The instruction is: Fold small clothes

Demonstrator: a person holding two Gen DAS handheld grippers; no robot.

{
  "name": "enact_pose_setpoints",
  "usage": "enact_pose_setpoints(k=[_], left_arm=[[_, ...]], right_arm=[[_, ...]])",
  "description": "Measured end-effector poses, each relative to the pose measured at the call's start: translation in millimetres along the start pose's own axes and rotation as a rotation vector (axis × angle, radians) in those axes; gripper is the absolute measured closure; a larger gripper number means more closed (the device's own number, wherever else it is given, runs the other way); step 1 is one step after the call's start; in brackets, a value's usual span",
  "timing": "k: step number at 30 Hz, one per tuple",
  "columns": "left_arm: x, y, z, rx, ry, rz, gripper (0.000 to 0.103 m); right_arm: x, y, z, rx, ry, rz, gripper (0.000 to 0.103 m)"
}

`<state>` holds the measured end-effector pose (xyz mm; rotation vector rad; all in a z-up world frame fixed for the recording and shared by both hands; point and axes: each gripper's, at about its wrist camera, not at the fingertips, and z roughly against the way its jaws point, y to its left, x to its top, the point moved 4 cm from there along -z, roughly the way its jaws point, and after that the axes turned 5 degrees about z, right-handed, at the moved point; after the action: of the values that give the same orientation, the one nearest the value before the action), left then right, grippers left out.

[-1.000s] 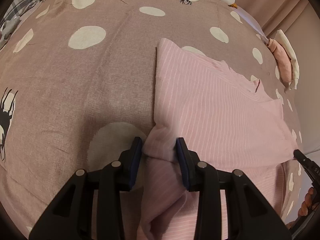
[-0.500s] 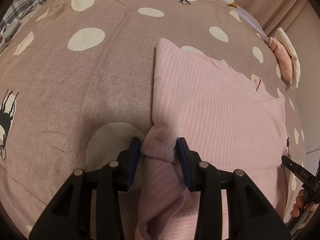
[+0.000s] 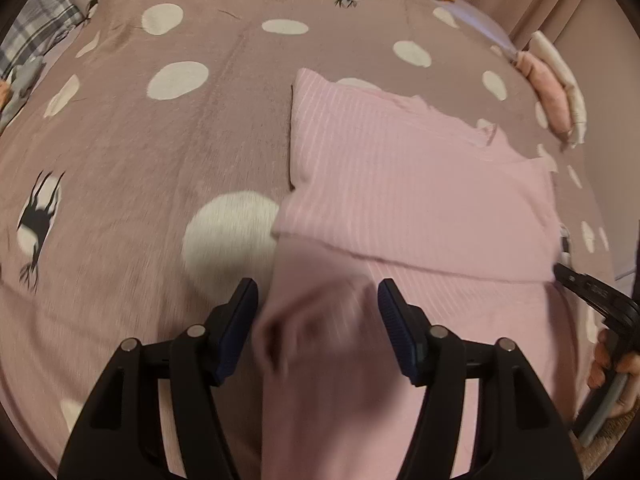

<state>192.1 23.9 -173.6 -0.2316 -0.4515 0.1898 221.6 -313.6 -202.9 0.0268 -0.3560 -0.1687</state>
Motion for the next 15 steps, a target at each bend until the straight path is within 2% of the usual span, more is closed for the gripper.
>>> enact_pose_setpoints(k=[3,4,6,7,8,10,12,13,15], left_arm=[[-8,0,24,-0.01,-0.05,-0.002,0.029],[-10,0,33,-0.01,-0.068,-0.001,0.024],[-16,2,52,-0.023,-0.107,0.007,0.018],[-18,3,59,-0.034,-0.121,0.012,0.015],[-21,4,67,-0.047,-0.135,0.018,0.012],[-27,6,80,-0.073,-0.159,0.033,0.007],[-35,7,89,-0.092,-0.173,0.043,0.006],[-39,8,91,-0.099,-0.175,0.048,0.005],[-48,10,94,-0.106,-0.174,0.055,0.005]], right_arm=[[-1,-1,8,0.006,-0.015,0.002,0.095],[-3,-2,13,0.009,-0.021,0.0,0.09],[-7,-4,23,0.016,-0.036,-0.004,0.072],[-10,-4,31,0.024,-0.053,-0.006,0.057],[-11,-4,36,0.031,-0.066,-0.008,0.048],[-17,-2,52,0.059,-0.1,-0.003,0.046],[-22,0,70,0.087,-0.142,0.006,0.038],[-26,1,82,0.1,-0.173,0.012,0.03],[-32,4,96,0.117,-0.211,0.028,0.027]])
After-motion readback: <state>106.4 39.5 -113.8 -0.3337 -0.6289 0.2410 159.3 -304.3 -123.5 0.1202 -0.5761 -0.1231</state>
